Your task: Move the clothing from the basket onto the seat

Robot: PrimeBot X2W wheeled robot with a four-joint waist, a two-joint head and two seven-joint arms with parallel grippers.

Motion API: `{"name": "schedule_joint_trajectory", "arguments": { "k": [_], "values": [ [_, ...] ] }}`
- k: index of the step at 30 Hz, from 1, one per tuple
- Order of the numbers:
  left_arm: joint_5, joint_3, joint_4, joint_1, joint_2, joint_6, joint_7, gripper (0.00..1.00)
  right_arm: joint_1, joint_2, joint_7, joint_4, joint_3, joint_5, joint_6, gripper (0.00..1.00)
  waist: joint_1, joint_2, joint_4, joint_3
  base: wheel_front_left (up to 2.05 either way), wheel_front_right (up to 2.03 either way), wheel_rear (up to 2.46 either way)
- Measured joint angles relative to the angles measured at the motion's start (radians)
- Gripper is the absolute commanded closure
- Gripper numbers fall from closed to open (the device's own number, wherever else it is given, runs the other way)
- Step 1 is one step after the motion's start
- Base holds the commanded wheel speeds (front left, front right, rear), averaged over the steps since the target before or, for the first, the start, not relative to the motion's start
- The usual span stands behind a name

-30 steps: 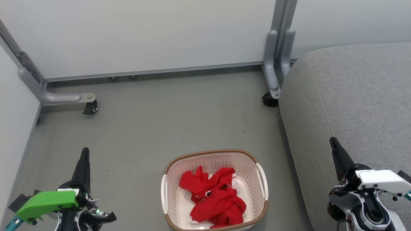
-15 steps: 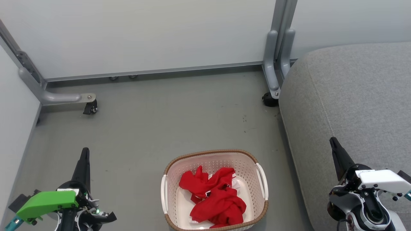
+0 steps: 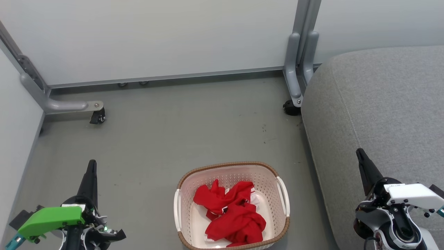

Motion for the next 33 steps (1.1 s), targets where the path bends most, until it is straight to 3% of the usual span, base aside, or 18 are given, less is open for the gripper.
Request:
{"name": "schedule_joint_trajectory", "arguments": {
  "k": [11,12,13,14,24,33],
  "values": [
    [0.0,0.0,0.0,0.0,0.0,0.0,0.0,1.0,0.0,0.0,0.0,0.0,0.0,0.0,0.0,1.0,0.0,0.0,0.0,0.0,0.0,0.0,0.0],
    [0.0,-0.001,0.003,0.001,0.0,0.001,0.0,0.0,0.001,0.001,0.0,0.003,0.0,0.0,0.0,0.0,0.0,0.0,0.0,0.0,0.0,0.0,0.0],
    [0.0,-0.001,0.012,0.005,-0.002,0.001,-0.001,1.0,0.005,0.003,0.0,0.01,0.0,0.0,0.0,1.0,0.0,0.0,0.0,0.0,0.0,0.0,0.0],
    [0.0,-0.002,0.021,0.012,-0.004,0.002,-0.001,0.0,0.012,0.006,0.0,0.018,0.001,0.0,0.0,0.0,0.0,0.0,0.0,0.0,0.0,0.0,0.0],
    [0.007,-0.037,0.008,0.018,-0.004,0.004,-0.038,0.0,0.023,0.0,-0.046,0.001,0.024,-0.045,0.0,0.0,0.0,0.0,-0.001,0.002,0.0,0.0,0.0],
    [0.156,-0.072,-0.039,0.006,0.008,0.004,-0.089,0.0,0.023,-0.007,-0.086,-0.049,0.034,-0.265,0.0,0.0,0.0,0.0,-0.002,0.004,0.0,0.0,0.0]
  ]
}}
